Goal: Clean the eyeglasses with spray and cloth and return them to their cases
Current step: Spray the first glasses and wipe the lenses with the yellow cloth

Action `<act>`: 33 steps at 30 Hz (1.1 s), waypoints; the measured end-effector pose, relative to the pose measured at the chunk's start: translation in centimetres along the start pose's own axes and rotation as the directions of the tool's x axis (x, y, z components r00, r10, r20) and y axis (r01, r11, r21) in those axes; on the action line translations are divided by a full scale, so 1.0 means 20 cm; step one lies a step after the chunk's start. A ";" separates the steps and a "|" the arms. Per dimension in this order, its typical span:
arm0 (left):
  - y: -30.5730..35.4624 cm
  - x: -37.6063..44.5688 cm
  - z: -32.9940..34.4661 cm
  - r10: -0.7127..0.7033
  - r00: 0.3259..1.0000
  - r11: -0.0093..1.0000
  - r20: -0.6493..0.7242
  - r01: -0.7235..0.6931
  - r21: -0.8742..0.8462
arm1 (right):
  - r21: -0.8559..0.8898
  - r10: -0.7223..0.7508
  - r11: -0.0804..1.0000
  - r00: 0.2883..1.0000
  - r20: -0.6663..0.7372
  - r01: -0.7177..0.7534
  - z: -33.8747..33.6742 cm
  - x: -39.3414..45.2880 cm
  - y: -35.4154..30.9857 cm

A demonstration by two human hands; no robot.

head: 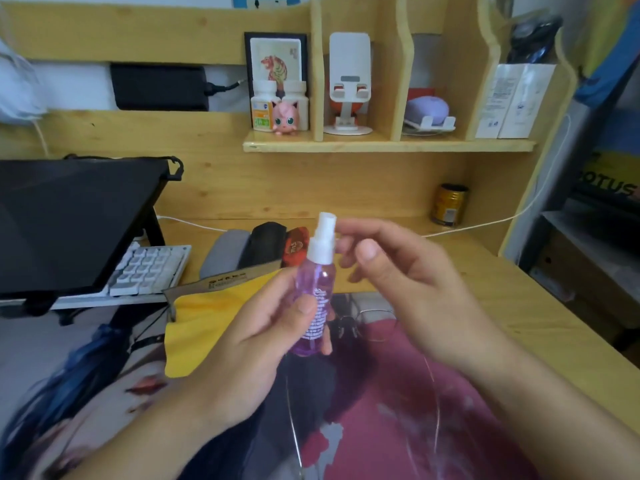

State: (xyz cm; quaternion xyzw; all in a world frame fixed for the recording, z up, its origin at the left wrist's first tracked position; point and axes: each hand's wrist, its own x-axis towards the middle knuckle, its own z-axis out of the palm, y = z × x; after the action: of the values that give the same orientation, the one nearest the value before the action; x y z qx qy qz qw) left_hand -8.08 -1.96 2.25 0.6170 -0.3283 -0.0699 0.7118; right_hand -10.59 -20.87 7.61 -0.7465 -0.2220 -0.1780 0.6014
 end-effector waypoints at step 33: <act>-0.13 0.04 -0.32 0.043 0.934 0.185 0.354 -0.355 0.916 | 0.180 0.270 0.960 0.872 -0.408 -0.213 -0.30 0.06 0.49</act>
State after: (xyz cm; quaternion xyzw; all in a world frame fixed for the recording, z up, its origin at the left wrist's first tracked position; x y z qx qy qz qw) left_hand -3.18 2.42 -0.06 0.8616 -0.4628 0.1682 0.1232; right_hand -4.27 -28.40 1.46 -0.6703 -0.0003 -0.2465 0.7000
